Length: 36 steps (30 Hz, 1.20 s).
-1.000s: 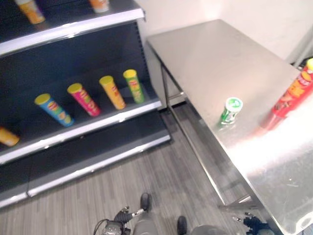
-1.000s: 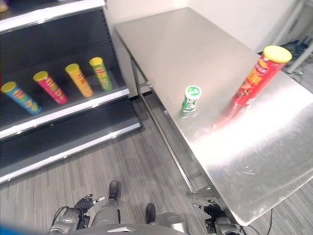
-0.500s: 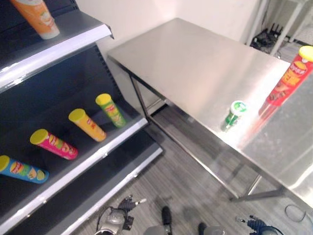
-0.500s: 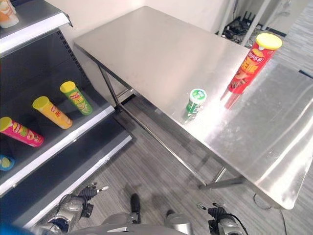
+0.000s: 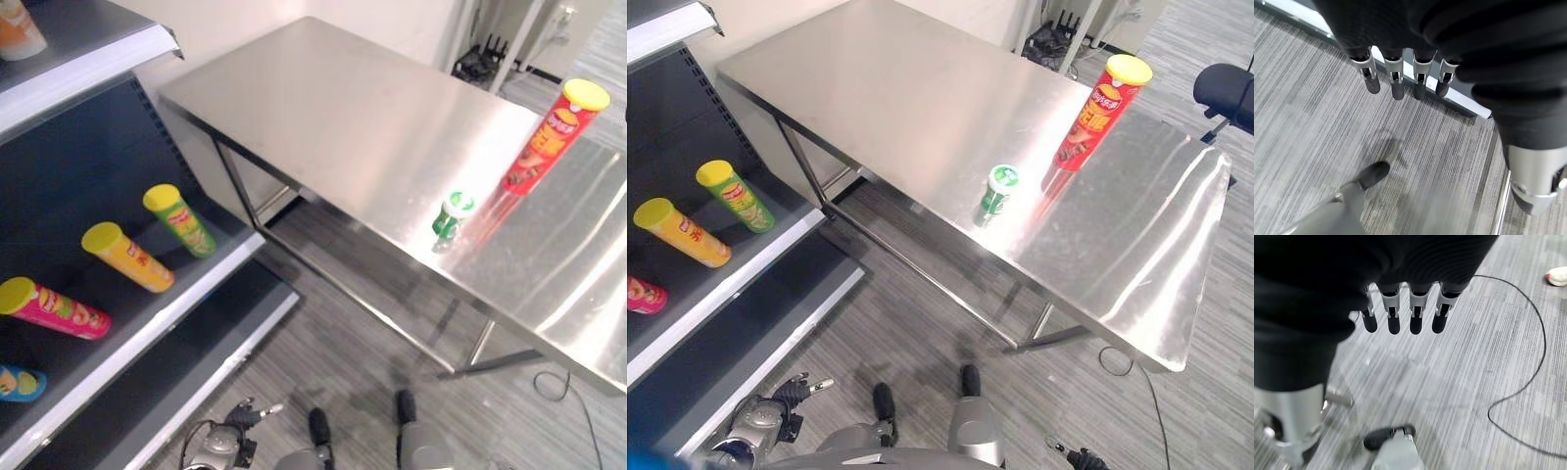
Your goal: Put the goods on the table back onto the shelves and tidy them up.
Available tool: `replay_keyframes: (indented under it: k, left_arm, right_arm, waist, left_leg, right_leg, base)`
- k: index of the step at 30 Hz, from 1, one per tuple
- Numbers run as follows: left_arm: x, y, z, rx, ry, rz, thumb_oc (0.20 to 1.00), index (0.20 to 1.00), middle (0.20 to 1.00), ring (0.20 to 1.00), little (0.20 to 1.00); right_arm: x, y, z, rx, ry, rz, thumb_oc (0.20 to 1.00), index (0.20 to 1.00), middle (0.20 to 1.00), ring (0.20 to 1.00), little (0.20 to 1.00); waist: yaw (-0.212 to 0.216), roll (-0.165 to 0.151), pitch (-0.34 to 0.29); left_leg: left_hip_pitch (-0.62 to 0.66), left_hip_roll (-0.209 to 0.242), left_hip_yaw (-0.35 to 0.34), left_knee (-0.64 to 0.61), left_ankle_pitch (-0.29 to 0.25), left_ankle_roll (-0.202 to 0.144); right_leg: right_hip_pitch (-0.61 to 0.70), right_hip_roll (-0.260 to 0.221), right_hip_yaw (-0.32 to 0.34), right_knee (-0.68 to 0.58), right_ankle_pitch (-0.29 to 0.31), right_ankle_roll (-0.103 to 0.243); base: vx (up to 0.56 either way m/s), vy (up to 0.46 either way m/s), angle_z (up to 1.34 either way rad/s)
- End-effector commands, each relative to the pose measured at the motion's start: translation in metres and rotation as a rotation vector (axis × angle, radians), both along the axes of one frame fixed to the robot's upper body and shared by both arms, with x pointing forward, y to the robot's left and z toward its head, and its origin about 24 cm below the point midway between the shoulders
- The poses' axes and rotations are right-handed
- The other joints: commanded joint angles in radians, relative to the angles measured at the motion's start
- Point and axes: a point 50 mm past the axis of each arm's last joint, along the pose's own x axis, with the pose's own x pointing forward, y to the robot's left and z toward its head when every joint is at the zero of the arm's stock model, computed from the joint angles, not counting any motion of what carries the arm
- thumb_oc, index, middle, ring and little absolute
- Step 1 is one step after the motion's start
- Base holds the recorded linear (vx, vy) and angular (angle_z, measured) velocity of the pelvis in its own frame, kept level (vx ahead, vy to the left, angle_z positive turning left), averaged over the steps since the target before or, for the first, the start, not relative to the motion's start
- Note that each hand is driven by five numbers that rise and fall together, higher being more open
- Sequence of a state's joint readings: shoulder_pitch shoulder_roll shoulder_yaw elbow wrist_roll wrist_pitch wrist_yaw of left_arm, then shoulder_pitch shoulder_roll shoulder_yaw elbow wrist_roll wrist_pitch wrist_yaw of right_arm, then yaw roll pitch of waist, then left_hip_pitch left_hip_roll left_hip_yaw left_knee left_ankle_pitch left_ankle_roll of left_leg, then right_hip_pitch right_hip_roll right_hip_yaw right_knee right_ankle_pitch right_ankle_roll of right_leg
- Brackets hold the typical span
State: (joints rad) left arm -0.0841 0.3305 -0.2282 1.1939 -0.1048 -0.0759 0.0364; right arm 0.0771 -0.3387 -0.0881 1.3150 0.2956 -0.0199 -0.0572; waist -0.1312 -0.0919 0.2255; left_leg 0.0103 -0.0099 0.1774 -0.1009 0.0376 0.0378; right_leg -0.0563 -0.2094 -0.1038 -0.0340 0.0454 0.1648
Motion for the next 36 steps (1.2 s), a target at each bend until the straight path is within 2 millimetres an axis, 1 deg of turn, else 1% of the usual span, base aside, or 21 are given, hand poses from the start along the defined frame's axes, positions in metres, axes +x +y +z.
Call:
replay_keyframes:
  k: [1,3,4,5,7,9,11,15,16,18,20,21,22,24,25,26,28,29,31,33,36]
  left_arm:
    - [0.015,0.008,0.007,0.032,-0.036,-0.01,1.0,1.0,1.0,1.0,1.0]
    - [0.015,0.008,0.008,0.034,-0.038,-0.015,1.0,1.0,1.0,1.0,1.0]
    - [0.015,0.008,0.008,0.033,-0.038,-0.016,1.0,1.0,1.0,1.0,1.0]
    - [0.016,0.007,0.008,0.031,-0.04,-0.025,1.0,1.0,1.0,1.0,1.0]
    - [0.018,0.007,0.009,0.03,-0.042,-0.036,1.0,1.0,1.0,1.0,1.0]
    - [0.019,0.008,0.009,0.033,-0.041,-0.041,1.0,1.0,1.0,1.0,1.0]
    - [0.018,0.011,0.01,0.03,-0.04,-0.037,1.0,1.0,1.0,1.0,1.0]
    - [0.018,0.009,0.01,0.004,-0.046,-0.032,1.0,1.0,1.0,1.0,1.0]
    - [0.016,0.007,0.008,-0.003,-0.042,-0.037,1.0,1.0,1.0,1.0,1.0]
    - [0.012,0.005,0.007,-0.015,-0.038,-0.039,1.0,1.0,1.0,1.0,1.0]
    - [0.007,0.005,0.005,-0.023,-0.033,-0.036,1.0,1.0,1.0,1.0,1.0]
    - [0.007,0.005,0.005,-0.023,-0.033,-0.037,1.0,1.0,1.0,1.0,1.0]
    - [0.006,0.001,0.005,-0.041,-0.046,-0.041,1.0,1.0,1.0,1.0,1.0]
    - [0.004,-0.003,0.004,-0.054,-0.053,-0.042,1.0,1.0,1.0,1.0,1.0]
    - [0.004,-0.008,0.003,-0.053,-0.053,-0.054,1.0,1.0,1.0,1.0,1.0]
    - [0.003,-0.007,0.003,-0.053,-0.053,-0.05,1.0,1.0,1.0,1.0,1.0]
    - [0.003,-0.009,0.003,-0.049,-0.063,-0.046,1.0,1.0,1.0,1.0,1.0]
    - [0.004,-0.011,0.003,-0.051,-0.071,-0.053,1.0,1.0,1.0,1.0,1.0]
    - [0.003,-0.012,0.003,-0.053,-0.069,-0.058,1.0,1.0,1.0,1.0,1.0]
    - [0.001,-0.013,0.002,-0.054,-0.073,-0.049,1.0,1.0,1.0,1.0,1.0]
    - [-0.003,-0.014,0.001,-0.064,-0.074,-0.042,1.0,1.0,1.0,1.0,1.0]
  right_arm:
    - [-0.009,-0.044,0.02,-0.13,-0.006,-0.116,1.0,1.0,1.0,1.0,1.0]
    - [-0.018,-0.06,0.028,-0.162,-0.025,-0.192,1.0,1.0,1.0,1.0,1.0]
    - [-0.018,-0.06,0.028,-0.162,-0.024,-0.193,1.0,1.0,1.0,1.0,1.0]
    - [-0.029,-0.074,0.036,-0.189,-0.026,-0.245,1.0,1.0,1.0,1.0,1.0]
    - [-0.042,-0.088,0.046,-0.224,-0.012,-0.3,1.0,1.0,1.0,1.0,1.0]
    - [-0.048,-0.108,0.061,-0.271,-0.038,-0.367,1.0,1.0,1.0,1.0,1.0]
    - [-0.049,-0.135,0.084,-0.332,-0.102,-0.421,1.0,1.0,1.0,1.0,1.0]
    - [-0.024,-0.182,0.143,-0.458,-0.398,-0.443,1.0,1.0,1.0,1.0,1.0]
    - [-0.013,-0.193,0.162,-0.501,-0.481,-0.416,1.0,1.0,1.0,1.0,1.0]
    - [0.025,-0.205,0.205,-0.578,-0.668,-0.283,1.0,1.0,1.0,1.0,1.0]
    - [0.066,-0.203,0.26,-0.657,-0.864,-0.072,1.0,1.0,1.0,1.0,1.0]
    - [0.066,-0.203,0.259,-0.657,-0.863,-0.072,1.0,1.0,1.0,1.0,1.0]
    - [0.097,-0.192,0.308,-0.759,-1.037,0.074,1.0,1.0,1.0,1.0,1.0]
    - [0.117,-0.174,0.345,-0.878,-1.163,0.188,1.0,1.0,1.0,1.0,1.0]
    - [0.141,-0.156,0.367,-0.991,-1.194,0.303,1.0,1.0,1.0,1.0,1.0]
    - [0.143,-0.155,0.366,-0.991,-1.194,0.306,1.0,1.0,1.0,1.0,1.0]
    - [0.164,-0.132,0.388,-1.079,-1.24,0.432,1.0,1.0,1.0,1.0,1.0]
    - [0.175,-0.123,0.392,-1.093,-1.277,0.461,1.0,1.0,1.0,1.0,1.0]
    - [0.191,-0.113,0.394,-1.129,-1.234,0.534,1.0,1.0,1.0,1.0,1.0]
    - [0.211,-0.108,0.398,-1.156,-1.166,0.611,1.0,1.0,1.0,1.0,1.0]
    - [0.222,-0.11,0.396,-1.106,-1.153,0.608,1.0,1.0,1.0,1.0,1.0]
  waist:
    - [-0.005,0.034,-0.02]
    - [-0.014,0.029,-0.028]
    - [-0.013,0.029,-0.028]
    - [-0.018,0.027,-0.034]
    - [-0.023,0.024,-0.04]
    - [-0.028,0.023,-0.044]
    - [-0.034,0.023,-0.049]
    - [-0.051,0.023,-0.055]
    - [-0.053,0.025,-0.059]
    - [-0.057,0.027,-0.062]
    - [-0.058,0.028,-0.063]
    - [-0.058,0.029,-0.064]
    - [-0.056,0.032,-0.068]
    - [-0.047,0.035,-0.075]
    - [-0.026,0.038,-0.079]
    - [-0.03,0.037,-0.078]
    - [-0.015,0.037,-0.081]
    - [0.004,0.036,-0.083]
    - [0.025,0.032,-0.083]
    - [0.048,0.025,-0.082]
    - [0.063,0.023,-0.079]
  left_leg:
    - [-0.03,0.052,-0.016,0.136,-0.132,-0.061]
    - [-0.025,0.057,-0.014,0.136,-0.136,-0.066]
    - [-0.024,0.057,-0.014,0.136,-0.137,-0.066]
    - [-0.021,0.06,-0.014,0.136,-0.139,-0.069]
    - [-0.02,0.063,-0.015,0.135,-0.14,-0.073]
    - [-0.019,0.065,-0.015,0.134,-0.142,-0.075]
    - [-0.015,0.066,-0.013,0.128,-0.141,-0.078]
    - [-0.012,0.067,-0.007,0.118,-0.139,-0.084]
    - [-0.009,0.067,-0.004,0.115,-0.139,-0.085]
    - [-0.004,0.066,0.0,0.11,-0.139,-0.086]
    - [0.004,0.068,0.006,0.104,-0.138,-0.088]
    - [0.003,0.068,0.006,0.104,-0.138,-0.088]
    - [0.012,0.07,0.009,0.102,-0.143,-0.09]
    - [0.013,0.071,0.006,0.1,-0.14,-0.091]
    - [0.016,0.073,0.002,0.1,-0.139,-0.092]
    - [0.017,0.073,0.002,0.1,-0.139,-0.092]
    - [0.022,0.077,-0.003,0.098,-0.138,-0.093]
    - [0.026,0.079,-0.011,0.097,-0.136,-0.095]
    - [0.028,0.083,-0.019,0.096,-0.132,-0.1]
    - [0.03,0.09,-0.035,0.093,-0.123,-0.109]
    - [0.028,0.095,-0.051,0.088,-0.113,-0.12]
  right_leg:
    - [0.039,0.003,0.018,0.044,-0.065,0.042]
    - [0.048,0.004,0.018,0.036,-0.067,0.042]
    - [0.049,0.004,0.018,0.036,-0.067,0.042]
    - [0.059,0.005,0.018,0.028,-0.07,0.044]
    - [0.066,0.006,0.015,0.025,-0.073,0.045]
    - [0.07,0.006,0.017,0.02,-0.075,0.048]
    - [0.072,0.006,0.017,0.018,-0.076,0.051]
    - [0.069,0.006,0.022,0.019,-0.079,0.055]
    - [0.069,0.005,0.023,0.017,-0.079,0.057]
    - [0.067,0.003,0.027,0.018,-0.079,0.059]
    - [0.069,0.002,0.028,0.018,-0.078,0.06]
    - [0.067,0.002,0.028,0.018,-0.078,0.06]
    - [0.075,0.001,0.028,0.017,-0.082,0.061]
    - [0.077,-0.001,0.022,0.014,-0.081,0.06]
    - [0.084,0.0,0.017,0.014,-0.084,0.058]
    - [0.084,0.0,0.017,0.014,-0.084,0.057]
    - [0.093,0.004,0.009,0.012,-0.088,0.052]
    - [0.102,0.008,0.002,0.012,-0.095,0.047]
    - [0.114,0.013,-0.009,0.011,-0.102,0.042]
    - [0.13,0.02,-0.03,0.01,-0.114,0.033]
    - [0.145,0.025,-0.051,0.008,-0.123,0.027]
  base:
    - [0.06,-0.04,-0.03]
    - [0.05,-0.029,-0.08]
    - [0.05,-0.028,-0.1]
    - [0.04,-0.02,-0.07]
    - [0.02,-0.013,-0.02]
    - [0.0,0.0,0.0]
    - [0.0,0.0,0.0]
    - [0.0,0.003,0.02]
    - [0.01,0.013,-0.07]
    - [0.01,0.012,-0.06]
    - [0.0,0.003,-0.03]
    - [0.03,0.004,-0.09]
    - [0.0,0.0,0.0]
    - [0.02,-0.014,0.01]
    - [0.0,0.0,0.0]
    - [0.02,-0.024,0.05]
    - [0.02,-0.046,0.1]
    - [0.02,-0.072,0.11]
    - [0.02,-0.076,0.12]
    - [0.02,-0.122,0.35]
    - [0.01,-0.093,0.54]
